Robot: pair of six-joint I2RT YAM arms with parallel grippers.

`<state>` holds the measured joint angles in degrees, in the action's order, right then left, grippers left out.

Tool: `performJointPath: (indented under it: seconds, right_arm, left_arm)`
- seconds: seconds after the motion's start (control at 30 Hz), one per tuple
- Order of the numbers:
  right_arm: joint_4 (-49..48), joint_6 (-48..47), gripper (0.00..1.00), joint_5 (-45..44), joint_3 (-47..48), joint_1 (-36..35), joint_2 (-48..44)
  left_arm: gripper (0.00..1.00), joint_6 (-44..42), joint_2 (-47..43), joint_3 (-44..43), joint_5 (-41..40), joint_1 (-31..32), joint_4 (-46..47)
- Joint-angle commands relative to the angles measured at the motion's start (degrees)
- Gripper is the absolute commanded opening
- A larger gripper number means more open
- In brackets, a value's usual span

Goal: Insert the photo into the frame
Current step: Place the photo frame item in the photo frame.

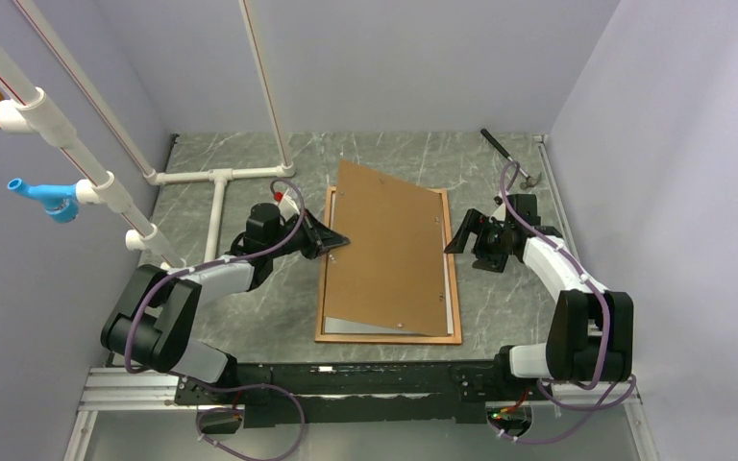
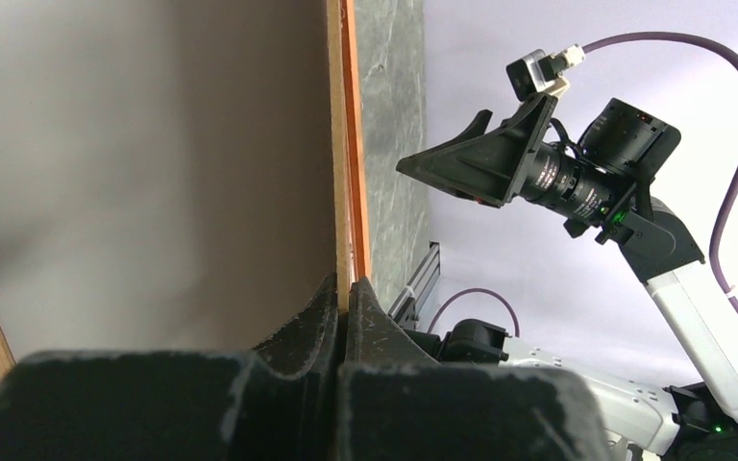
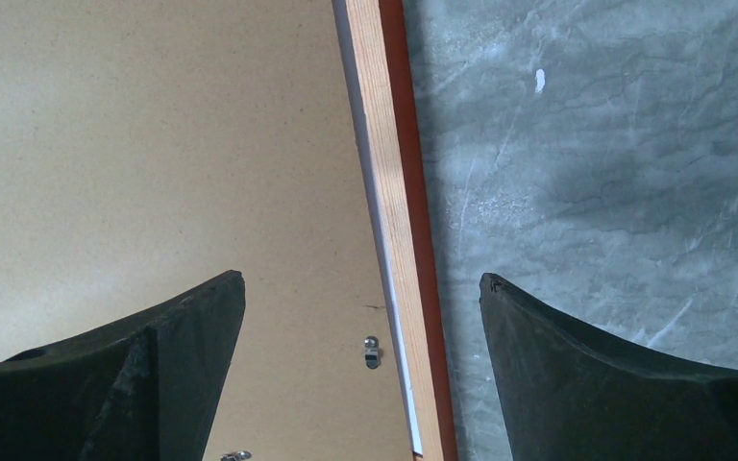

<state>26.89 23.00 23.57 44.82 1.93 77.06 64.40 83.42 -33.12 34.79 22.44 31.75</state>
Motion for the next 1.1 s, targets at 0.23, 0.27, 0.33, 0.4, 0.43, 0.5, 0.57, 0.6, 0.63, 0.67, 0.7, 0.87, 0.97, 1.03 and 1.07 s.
performJointPath:
  seconds: [0.23,0.27,0.33,0.4,0.43,0.5,0.57,0.6,0.63,0.67,0.7,0.87,0.97,1.03,1.07]
  right_arm:
    - [-2.55,0.70,0.93,1.41,-0.92,0.44,0.26]
    - [-2.60,0.63,0.93,1.39,-0.95,0.49,0.28]
    - [-2.68,0.64,0.93,1.44,-1.11,0.52,0.48]
    - [-2.80,0.63,0.93,1.39,-1.24,0.51,0.67]
    - [-2.93,0.64,0.93,1.47,-1.37,0.49,0.84]
    - [-3.19,0.70,0.93,1.72,-1.69,0.46,1.19]
    - [-3.77,0.89,0.93,2.04,-2.02,0.49,1.67]
    - [-4.09,1.00,0.93,2.39,-2.16,0.52,2.05]
    - [-4.39,1.19,0.93,2.87,-2.31,0.53,2.51]
    - [-4.84,1.38,0.93,3.37,-2.47,0.45,2.92]
    - [-5.36,1.60,0.93,3.98,-2.72,0.48,3.41]
    - [-7.80,2.93,0.93,7.40,-3.52,0.47,6.11]
    - [-8.44,3.38,0.93,8.44,-3.78,0.46,6.96]
    - [-9.09,3.86,0.93,9.29,-4.22,0.48,7.06]
    - [-9.65,4.19,0.93,9.90,-4.48,0.44,7.18]
  left_arm:
    - [0.00,1.56,-1.30,-3.12,0.94,1.27,1.72]
    - [0.00,1.48,-1.04,-3.23,0.94,1.37,1.52]
    - [0.00,1.47,-0.59,-3.35,0.90,1.55,1.42]
    - [0.00,1.39,-0.17,-3.36,0.79,1.64,1.09]
    - [0.00,1.32,-0.04,-3.35,0.83,1.65,1.11]
    - [0.00,1.38,0.10,-3.18,0.73,1.65,1.24]
    - [0.00,1.26,0.23,-3.17,0.78,1.65,1.46]
    - [0.00,1.31,0.25,-3.22,0.74,1.65,1.47]
    - [0.00,1.24,0.32,-3.19,0.72,1.65,1.45]
    - [0.00,1.26,0.34,-3.18,0.78,1.65,1.59]
    - [0.00,1.32,0.42,-3.05,0.75,1.65,1.87]
    - [0.00,1.70,0.95,-2.69,0.75,1.65,3.14]
    - [0.00,1.92,1.31,-2.48,0.52,1.80,3.64]
    - [0.00,1.98,1.54,-2.47,0.42,1.90,4.04]
    - [0.00,2.10,1.71,-2.47,0.32,1.97,4.10]
